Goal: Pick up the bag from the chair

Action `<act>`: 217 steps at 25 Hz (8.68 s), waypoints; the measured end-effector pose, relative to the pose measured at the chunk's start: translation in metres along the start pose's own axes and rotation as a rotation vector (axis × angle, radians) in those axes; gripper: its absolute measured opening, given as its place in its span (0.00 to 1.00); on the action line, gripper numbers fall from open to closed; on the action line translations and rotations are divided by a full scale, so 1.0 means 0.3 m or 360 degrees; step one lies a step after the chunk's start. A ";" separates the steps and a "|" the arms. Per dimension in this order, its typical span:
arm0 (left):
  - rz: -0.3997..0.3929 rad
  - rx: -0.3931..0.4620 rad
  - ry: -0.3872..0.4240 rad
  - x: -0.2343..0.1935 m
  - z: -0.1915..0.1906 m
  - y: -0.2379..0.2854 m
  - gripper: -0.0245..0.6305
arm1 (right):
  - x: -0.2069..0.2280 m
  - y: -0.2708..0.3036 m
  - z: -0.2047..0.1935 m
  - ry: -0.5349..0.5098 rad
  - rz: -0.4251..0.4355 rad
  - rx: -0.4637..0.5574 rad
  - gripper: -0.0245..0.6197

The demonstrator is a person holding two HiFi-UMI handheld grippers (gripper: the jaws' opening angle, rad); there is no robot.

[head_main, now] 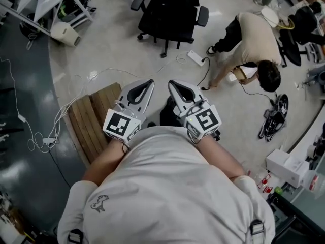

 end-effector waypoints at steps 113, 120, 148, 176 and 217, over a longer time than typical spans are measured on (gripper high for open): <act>-0.0457 -0.0229 0.0067 -1.516 0.313 2.095 0.05 | 2.150 1.112 0.437 0.0224 -0.0347 0.0004 0.09; -0.0493 -0.0251 -0.0026 -1.640 0.292 2.194 0.05 | 2.253 1.271 0.372 0.0351 -0.0287 -0.0005 0.17; -0.0598 -0.0488 -0.0032 -1.865 0.032 2.464 0.05 | 2.645 1.594 -0.033 0.0761 -0.0424 -0.0081 0.27; -0.0604 -0.0550 -0.0068 -1.892 -0.055 2.535 0.05 | 2.813 1.751 -0.013 0.0969 -0.0413 0.0310 0.21; -0.0488 -0.0316 0.0025 -1.675 0.167 2.236 0.05 | 2.259 1.441 0.129 0.0948 0.0121 0.0212 0.09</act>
Point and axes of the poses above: the fingertips, and each gripper's own axes: y forward along the fingers, x to its right, z out of its top, the point moved 9 cm from there along -y, backward along the fingers, and after that the axes turned 6 degrees about z, right-handed, at the moved point
